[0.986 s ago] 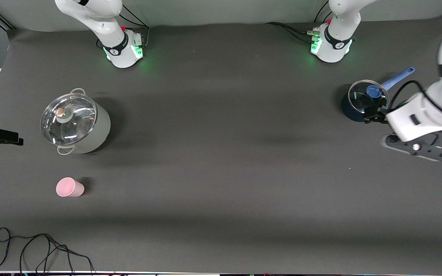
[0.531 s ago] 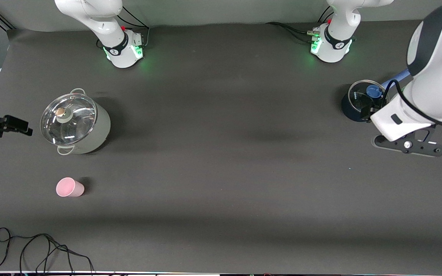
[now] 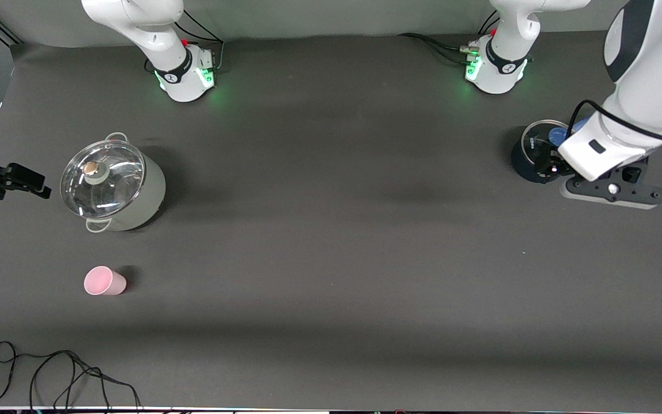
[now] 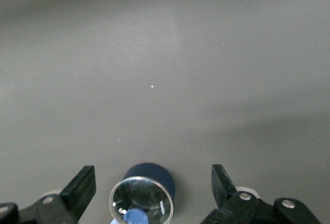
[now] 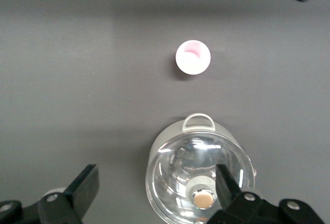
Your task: Transfer pink cup from left to right arm
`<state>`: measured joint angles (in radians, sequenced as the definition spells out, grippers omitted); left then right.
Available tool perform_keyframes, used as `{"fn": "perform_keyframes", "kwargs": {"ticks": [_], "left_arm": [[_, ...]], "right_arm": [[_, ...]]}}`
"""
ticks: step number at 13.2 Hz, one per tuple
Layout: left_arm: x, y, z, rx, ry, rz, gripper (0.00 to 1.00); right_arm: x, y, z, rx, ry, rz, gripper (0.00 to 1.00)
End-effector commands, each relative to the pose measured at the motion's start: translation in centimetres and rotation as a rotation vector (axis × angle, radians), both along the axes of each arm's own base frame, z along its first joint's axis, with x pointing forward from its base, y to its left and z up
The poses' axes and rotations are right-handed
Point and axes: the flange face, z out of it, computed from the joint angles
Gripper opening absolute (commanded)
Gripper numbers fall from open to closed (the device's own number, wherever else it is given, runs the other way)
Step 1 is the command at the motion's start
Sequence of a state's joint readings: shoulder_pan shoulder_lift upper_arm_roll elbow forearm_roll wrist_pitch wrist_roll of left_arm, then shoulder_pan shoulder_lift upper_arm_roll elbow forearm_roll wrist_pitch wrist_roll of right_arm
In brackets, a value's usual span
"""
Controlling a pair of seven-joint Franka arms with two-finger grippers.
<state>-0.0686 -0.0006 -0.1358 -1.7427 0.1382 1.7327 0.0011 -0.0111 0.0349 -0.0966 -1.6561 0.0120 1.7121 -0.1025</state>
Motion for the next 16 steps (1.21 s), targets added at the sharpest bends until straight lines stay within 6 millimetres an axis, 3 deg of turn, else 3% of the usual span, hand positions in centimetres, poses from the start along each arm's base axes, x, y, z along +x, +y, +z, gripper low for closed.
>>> {"fn": "perform_keyframes", "kwargs": {"ticks": [1,4,9,16], "left_arm": [[-1.8,0.3,-0.7,-0.011,-0.018,-0.003,1.00],[-1.2,0.9,-1.0,-0.012,-0.003,0.013,1.00],[0.2,0.1,1.5,-0.081,0.051,0.044,1.00],[-0.3,0.6,1.5,-0.134,0.096,0.060,1.00]], "right_arm": [[0.0,0.6,2.0,0.010,-0.043,-0.010,1.00],[-0.6,0.7,4.2,0.014,-0.007,-0.059,1.00],[-0.6,1.3,4.6,0.005,-0.012,-0.067,1.00],[0.0,1.2,3.8,0.003,-0.029,-0.058,1.00]]}}
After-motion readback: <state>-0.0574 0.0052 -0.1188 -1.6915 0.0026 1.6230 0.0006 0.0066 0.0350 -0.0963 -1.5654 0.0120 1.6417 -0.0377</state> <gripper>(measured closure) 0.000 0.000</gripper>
